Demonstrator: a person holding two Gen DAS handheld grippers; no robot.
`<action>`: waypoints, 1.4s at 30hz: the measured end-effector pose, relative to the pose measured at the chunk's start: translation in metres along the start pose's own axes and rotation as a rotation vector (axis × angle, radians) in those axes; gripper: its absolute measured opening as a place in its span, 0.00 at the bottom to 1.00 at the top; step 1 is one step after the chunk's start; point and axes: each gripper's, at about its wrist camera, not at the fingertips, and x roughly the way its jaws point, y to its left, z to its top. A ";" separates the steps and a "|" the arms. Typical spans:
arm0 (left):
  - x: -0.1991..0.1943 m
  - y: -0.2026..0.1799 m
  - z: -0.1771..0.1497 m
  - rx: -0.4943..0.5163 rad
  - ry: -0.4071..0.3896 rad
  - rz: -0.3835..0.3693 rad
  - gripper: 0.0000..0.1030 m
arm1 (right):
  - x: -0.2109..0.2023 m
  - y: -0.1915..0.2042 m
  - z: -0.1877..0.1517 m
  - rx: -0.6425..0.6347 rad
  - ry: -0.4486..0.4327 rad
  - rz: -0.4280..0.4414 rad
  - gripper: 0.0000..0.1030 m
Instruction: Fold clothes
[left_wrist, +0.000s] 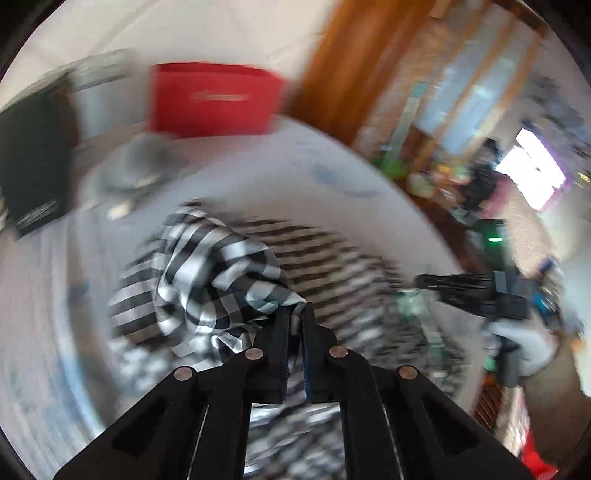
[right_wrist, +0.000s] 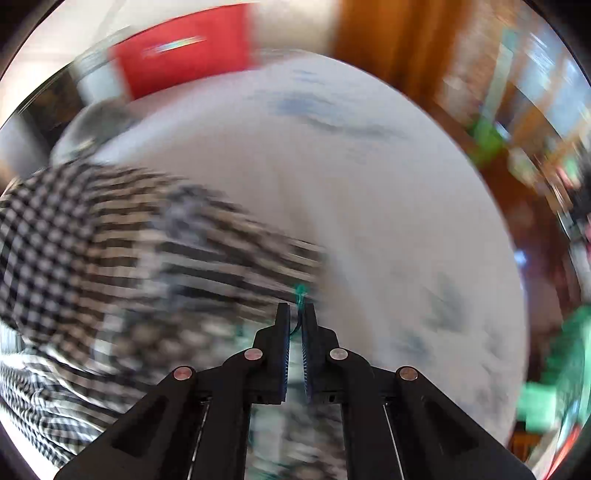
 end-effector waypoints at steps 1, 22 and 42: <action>0.006 -0.013 0.000 0.027 0.022 0.009 0.04 | -0.002 -0.018 -0.006 0.034 0.004 0.005 0.05; -0.128 0.142 -0.132 -0.196 -0.002 0.424 0.43 | -0.074 0.215 -0.021 -0.248 -0.142 0.308 0.76; -0.032 0.134 -0.086 -0.091 0.046 0.216 0.43 | -0.031 0.137 -0.010 0.056 -0.092 0.018 0.03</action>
